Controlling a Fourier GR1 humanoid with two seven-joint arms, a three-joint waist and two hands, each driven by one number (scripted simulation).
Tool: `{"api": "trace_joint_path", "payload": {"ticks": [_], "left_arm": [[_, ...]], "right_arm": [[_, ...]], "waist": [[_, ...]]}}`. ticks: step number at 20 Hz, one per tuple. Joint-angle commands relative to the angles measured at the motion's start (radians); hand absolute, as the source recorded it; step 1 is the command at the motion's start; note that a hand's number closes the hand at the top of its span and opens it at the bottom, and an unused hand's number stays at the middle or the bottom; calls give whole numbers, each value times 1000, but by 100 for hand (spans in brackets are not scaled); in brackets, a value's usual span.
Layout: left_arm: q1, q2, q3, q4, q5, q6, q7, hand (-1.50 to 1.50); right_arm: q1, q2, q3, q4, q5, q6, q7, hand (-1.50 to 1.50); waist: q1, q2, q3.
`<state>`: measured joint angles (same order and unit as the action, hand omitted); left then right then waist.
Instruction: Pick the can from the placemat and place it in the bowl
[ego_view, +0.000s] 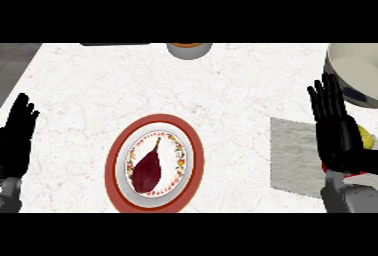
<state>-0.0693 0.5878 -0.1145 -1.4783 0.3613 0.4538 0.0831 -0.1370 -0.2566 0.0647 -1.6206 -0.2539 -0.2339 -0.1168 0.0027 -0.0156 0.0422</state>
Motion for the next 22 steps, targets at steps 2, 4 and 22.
{"api": "trace_joint_path", "payload": {"ticks": [2, 4, 22], "left_arm": [[-28, -26, -60, -60, -26, -29, -16, 0], [-63, -72, -109, -83, -26, -55, -48, 0], [-110, -244, -231, -81, -102, -80, -41, 0]], "right_arm": [[18, -137, 74, -9, -33, 248, 41, 150], [28, -232, 203, -5, 10, 422, 60, 150], [337, -593, -348, -1, -137, 701, -493, -150]], "waist": [[-7, 12, -41], [-8, 17, -43], [-21, 13, -43]]}}
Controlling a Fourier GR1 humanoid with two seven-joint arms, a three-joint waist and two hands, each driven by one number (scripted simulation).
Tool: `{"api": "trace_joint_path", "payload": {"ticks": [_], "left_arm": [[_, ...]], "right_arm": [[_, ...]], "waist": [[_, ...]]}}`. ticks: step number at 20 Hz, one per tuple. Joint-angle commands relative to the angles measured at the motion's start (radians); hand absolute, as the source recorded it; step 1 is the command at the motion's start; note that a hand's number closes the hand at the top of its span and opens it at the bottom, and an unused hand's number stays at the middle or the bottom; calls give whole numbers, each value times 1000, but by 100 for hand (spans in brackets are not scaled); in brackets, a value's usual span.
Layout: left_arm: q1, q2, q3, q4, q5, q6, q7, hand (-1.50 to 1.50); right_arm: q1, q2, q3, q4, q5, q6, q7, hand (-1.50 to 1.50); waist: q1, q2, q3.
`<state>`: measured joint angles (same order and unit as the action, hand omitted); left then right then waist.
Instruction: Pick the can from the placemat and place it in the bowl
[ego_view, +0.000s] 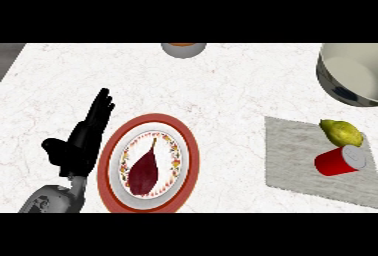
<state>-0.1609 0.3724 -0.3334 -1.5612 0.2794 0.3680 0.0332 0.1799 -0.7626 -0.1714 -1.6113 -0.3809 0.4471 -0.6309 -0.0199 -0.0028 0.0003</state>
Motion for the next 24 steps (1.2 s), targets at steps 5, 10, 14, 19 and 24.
{"api": "trace_joint_path", "payload": {"ticks": [5, 10, 14, 19, 24], "left_arm": [[-34, -27, 35, 54, -12, -53, -5, 0], [-35, -46, 22, 36, -49, -43, 9, 0], [-33, -54, 31, 27, -50, -51, 23, 0], [-38, -107, 43, 120, -77, -68, -53, 0], [-7, -105, 84, 58, -99, -96, -4, 0]], "right_arm": [[-39, -145, -127, -43, -22, 33, 232, -150], [-73, -166, -38, -76, 36, 42, 393, -150], [-78, -222, -29, -121, 24, 86, 538, -150], [-107, -158, 61, -17, 213, 124, 476, -150], [-148, -75, 57, 18, 281, 189, 465, -150]], "waist": [[16, 3, -1], [26, 4, -1], [21, 3, -1], [21, 5, 0], [21, 3, 0]]}}
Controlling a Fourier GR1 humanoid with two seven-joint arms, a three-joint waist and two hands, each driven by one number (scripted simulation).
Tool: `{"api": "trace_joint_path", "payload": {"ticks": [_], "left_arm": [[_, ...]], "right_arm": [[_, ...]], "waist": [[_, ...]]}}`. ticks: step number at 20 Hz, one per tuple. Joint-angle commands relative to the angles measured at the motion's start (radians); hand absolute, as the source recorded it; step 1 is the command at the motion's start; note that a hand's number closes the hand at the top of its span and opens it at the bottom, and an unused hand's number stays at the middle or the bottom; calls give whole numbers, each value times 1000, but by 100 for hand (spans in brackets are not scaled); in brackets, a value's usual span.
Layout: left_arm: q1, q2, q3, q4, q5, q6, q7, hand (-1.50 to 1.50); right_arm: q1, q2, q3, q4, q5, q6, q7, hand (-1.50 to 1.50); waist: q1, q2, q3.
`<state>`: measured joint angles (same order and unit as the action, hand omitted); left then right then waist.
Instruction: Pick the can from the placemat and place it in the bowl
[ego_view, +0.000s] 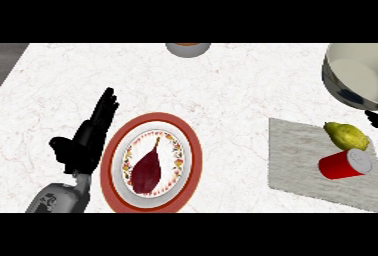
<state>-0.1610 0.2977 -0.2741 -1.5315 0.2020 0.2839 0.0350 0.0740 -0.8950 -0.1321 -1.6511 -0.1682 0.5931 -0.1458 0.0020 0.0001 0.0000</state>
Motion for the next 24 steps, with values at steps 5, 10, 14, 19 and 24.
{"api": "trace_joint_path", "payload": {"ticks": [5, 10, 14, 19, 24], "left_arm": [[-40, -67, 54, 90, -48, -32, -23, 0], [-56, -81, 37, -5, -71, -28, 79, 0], [-1, -69, 86, 42, -75, -85, -13, 0], [-45, -75, 130, 44, -71, -101, 37, 0], [29, -112, 119, 36, -113, -120, -15, 0]], "right_arm": [[-16, 80, -57, 145, 130, 118, -163, -150], [-50, 134, -69, 188, 87, 166, -173, -150], [3, 109, -146, 145, 39, 258, -154, -150], [3, 181, -117, 149, 42, 265, -85, -150], [-40, 240, -119, 173, 75, 265, -50, -150]], "waist": [[-5, 0, 0], [-4, -1, 0], [-8, -1, 0], [-8, 0, 0], [-4, -1, 0]]}}
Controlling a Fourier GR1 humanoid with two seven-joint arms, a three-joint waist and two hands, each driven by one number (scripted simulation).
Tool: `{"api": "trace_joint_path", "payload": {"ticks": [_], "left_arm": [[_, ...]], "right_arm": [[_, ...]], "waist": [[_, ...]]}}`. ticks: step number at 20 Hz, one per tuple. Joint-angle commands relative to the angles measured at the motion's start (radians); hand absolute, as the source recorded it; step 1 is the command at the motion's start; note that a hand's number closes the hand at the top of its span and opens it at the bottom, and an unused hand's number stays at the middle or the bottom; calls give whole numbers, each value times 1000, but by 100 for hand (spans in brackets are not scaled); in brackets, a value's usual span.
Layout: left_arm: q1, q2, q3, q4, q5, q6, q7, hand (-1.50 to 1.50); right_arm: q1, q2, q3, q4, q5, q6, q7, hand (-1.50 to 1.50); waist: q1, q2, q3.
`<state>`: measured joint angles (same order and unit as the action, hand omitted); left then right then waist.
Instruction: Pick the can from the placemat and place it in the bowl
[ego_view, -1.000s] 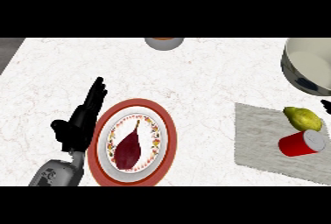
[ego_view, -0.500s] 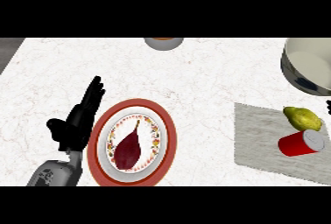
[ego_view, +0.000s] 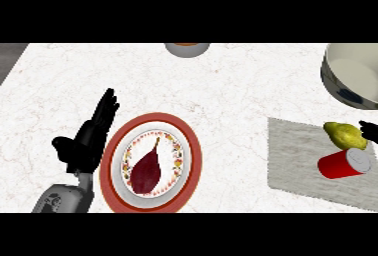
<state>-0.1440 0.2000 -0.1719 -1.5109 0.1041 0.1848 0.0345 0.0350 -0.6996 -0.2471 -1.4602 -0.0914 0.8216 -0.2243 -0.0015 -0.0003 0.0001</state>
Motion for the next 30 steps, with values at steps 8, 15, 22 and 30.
{"api": "trace_joint_path", "payload": {"ticks": [8, 15, 22, 30], "left_arm": [[64, -61, -7, -60, -81, -12, 20, 0], [-22, -70, 44, -2, -75, -32, 43, 0], [-19, -108, 40, -26, -109, -26, 73, 0], [21, -76, 87, -13, -86, -71, 4, 0]], "right_arm": [[-24, 91, -7, 63, 106, 35, -55, -150], [-96, 135, 66, 165, 376, -174, -156, -150], [-75, 156, 105, 216, 447, -174, -239, -150], [-75, 85, 222, 179, 579, -247, -444, 150]], "waist": [[2, -1, 0], [5, 1, 0], [1, 0, 0], [3, 0, 0]]}}
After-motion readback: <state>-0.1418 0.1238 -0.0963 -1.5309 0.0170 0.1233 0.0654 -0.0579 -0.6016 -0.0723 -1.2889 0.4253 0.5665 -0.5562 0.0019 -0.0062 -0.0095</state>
